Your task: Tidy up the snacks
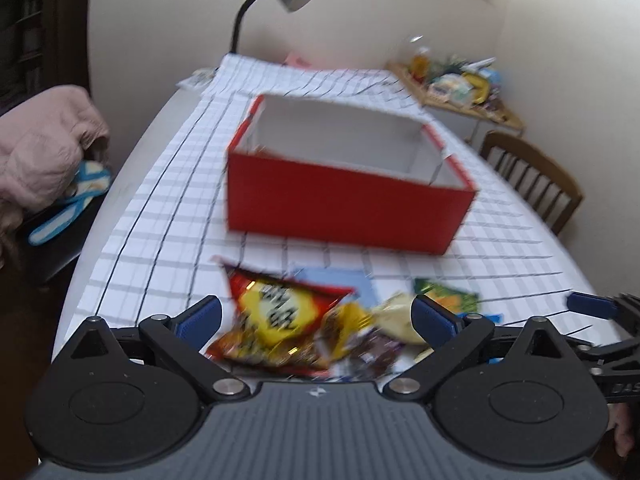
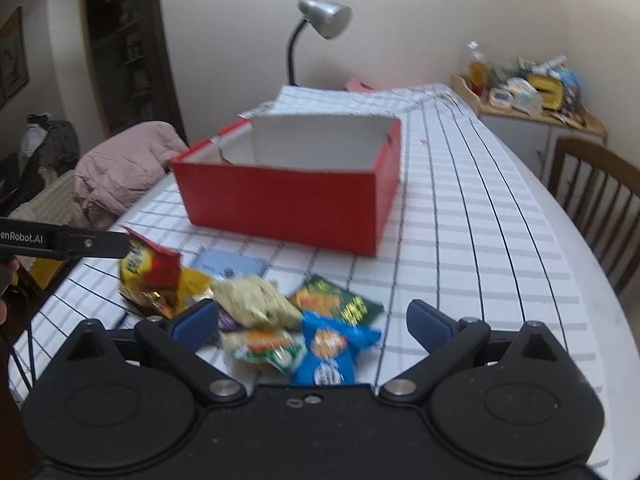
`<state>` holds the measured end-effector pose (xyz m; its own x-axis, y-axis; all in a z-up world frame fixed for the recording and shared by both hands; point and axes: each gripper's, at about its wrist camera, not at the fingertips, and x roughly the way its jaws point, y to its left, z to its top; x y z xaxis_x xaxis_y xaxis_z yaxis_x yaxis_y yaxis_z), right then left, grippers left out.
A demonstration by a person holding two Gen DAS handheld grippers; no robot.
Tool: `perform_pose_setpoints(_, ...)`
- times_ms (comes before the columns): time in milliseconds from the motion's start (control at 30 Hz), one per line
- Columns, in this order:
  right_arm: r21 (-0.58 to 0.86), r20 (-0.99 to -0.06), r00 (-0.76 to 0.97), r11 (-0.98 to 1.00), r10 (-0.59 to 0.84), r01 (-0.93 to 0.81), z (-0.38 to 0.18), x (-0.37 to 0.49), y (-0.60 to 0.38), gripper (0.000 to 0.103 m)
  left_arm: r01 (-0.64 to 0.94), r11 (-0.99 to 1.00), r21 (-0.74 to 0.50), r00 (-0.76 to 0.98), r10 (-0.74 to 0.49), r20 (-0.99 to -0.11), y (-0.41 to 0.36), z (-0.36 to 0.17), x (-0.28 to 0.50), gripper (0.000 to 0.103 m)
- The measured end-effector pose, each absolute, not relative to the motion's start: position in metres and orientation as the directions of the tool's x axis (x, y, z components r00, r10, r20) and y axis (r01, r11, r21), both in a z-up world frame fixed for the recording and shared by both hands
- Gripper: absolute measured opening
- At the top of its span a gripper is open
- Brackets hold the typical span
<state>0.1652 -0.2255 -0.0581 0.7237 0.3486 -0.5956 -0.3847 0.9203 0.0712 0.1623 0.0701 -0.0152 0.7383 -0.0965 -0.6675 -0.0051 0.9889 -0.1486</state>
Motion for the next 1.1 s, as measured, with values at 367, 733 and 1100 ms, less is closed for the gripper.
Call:
perform_pose_setpoints(367, 0.093, -0.635, 0.716, 0.949, 0.289, -0.301, -0.090, 0.176, -0.233, 0.092, -0.036, 0.997, -0.070, 0.701, -0.025, -0.713, 0.074, -0.052, 0.177, 0.102)
perform_pose_setpoints(733, 0.206, -0.668, 0.676, 0.951, 0.310, -0.232, -0.106, 0.192, -0.243, 0.071, -0.037, 0.998, -0.060, 0.680, -0.019, -0.733, 0.078, -0.071, 0.192, 0.101)
perform_pose_setpoints(1100, 0.269, -0.679, 0.643, 0.935, 0.354, -0.231, -0.115, 0.197, -0.243, 0.053, -0.048, 0.994, -0.097, 0.672, -0.040, -0.739, 0.083, -0.078, 0.200, 0.077)
